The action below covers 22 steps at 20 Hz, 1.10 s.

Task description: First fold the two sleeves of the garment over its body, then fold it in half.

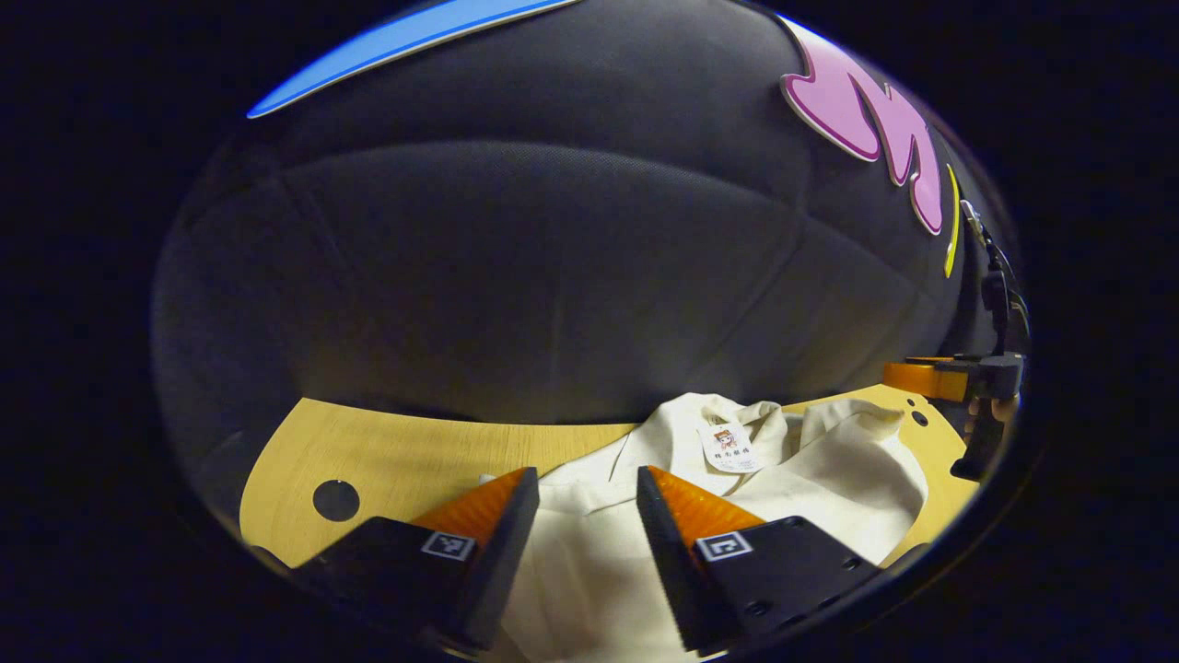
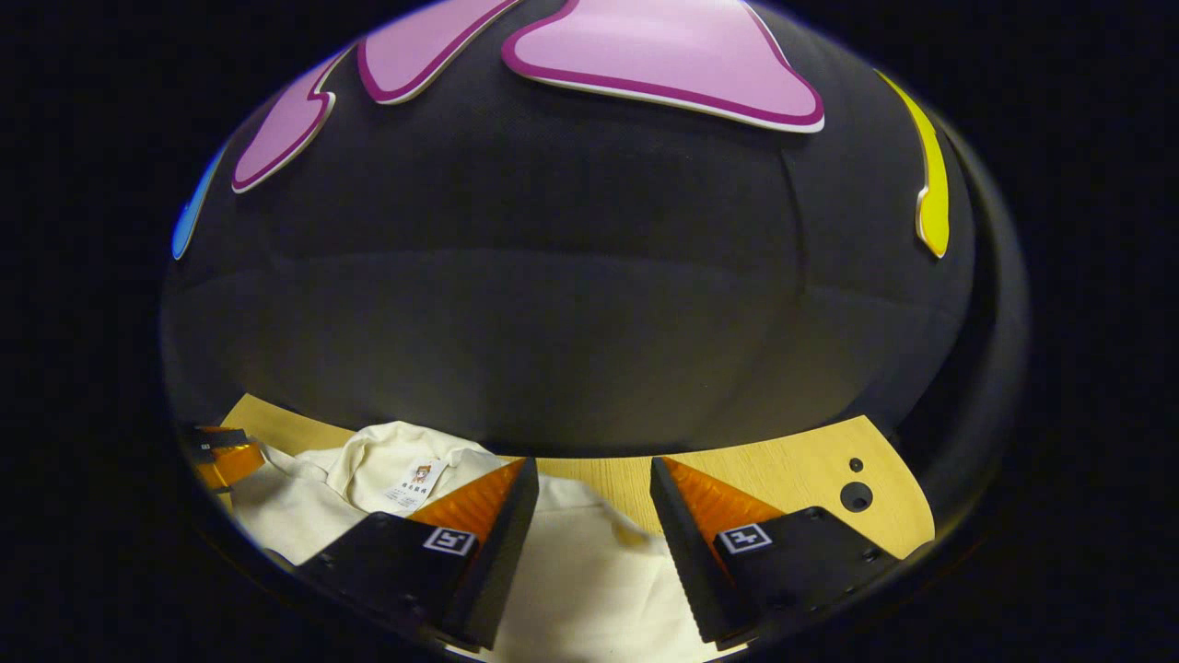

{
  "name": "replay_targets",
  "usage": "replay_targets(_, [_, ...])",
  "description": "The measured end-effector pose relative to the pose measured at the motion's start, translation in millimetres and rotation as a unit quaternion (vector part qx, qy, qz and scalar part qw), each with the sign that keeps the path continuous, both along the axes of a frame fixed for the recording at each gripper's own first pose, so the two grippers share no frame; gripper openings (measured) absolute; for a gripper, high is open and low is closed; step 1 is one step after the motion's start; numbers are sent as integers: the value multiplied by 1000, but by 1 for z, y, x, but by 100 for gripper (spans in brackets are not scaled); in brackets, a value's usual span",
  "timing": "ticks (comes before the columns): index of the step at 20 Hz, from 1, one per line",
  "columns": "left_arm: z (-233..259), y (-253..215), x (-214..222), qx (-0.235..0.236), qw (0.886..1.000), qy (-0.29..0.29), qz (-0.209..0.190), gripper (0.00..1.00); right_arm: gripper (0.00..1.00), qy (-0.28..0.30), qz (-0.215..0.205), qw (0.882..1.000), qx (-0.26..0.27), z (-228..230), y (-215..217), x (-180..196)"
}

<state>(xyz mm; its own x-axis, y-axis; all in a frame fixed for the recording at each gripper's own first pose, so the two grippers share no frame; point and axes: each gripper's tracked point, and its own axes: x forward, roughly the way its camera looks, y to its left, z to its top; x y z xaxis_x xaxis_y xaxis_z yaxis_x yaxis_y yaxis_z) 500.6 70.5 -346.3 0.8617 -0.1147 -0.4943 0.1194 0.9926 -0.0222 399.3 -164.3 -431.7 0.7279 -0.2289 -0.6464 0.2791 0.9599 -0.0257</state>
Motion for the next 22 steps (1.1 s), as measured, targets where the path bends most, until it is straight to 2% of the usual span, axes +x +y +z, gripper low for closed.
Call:
replay_targets(1, [8, 1, -4, -2, 1000, -15, 8, 80, 83, -5, 10, 1000, -6, 4, 6, -2])
replay_targets(2, [19, -1, -10, -6, 999, -33, 11, 96, 87, -13, 17, 1000, -21, 13, 9, -7])
replay_targets(3, [30, -2, -17, -3, 999, -48, 14, 96, 97, -25, 25, 999, -35, 22, 16, -13])
replay_targets(4, [42, -2, -25, 2, 998, -62, 17, 96, 100, -37, 28, 998, -49, 36, 22, -20])
replay_targets(8, [104, -14, -62, 1, 992, -123, 16, 96, 98, -99, 30, 993, -57, 93, 48, -43])
replay_targets(9, [119, -13, -75, -3, 991, -132, 27, 96, 98, -113, 31, 991, -57, 110, 56, -51])
replay_targets(11, [154, -9, -99, -24, 986, -158, 49, 96, 98, -151, 28, 986, -61, 150, 67, -66])
replay_targets(14, [202, -6, -143, -51, 978, -193, 54, 96, 97, -208, 19, 976, -60, 214, 80, -95])
replay_targets(17, [247, 16, -193, -3, 966, -247, 73, 96, 97, -262, 14, 963, -66, 279, 91, -130])
replay_targets(19, [263, 14, -230, 10, 964, -255, 73, 96, 97, -297, 14, 952, -77, 319, 99, -163])
replay_targets(22, [287, 14, -293, 19, 961, -265, 79, 96, 96, -316, 10, 944, -90, 356, 108, -208])
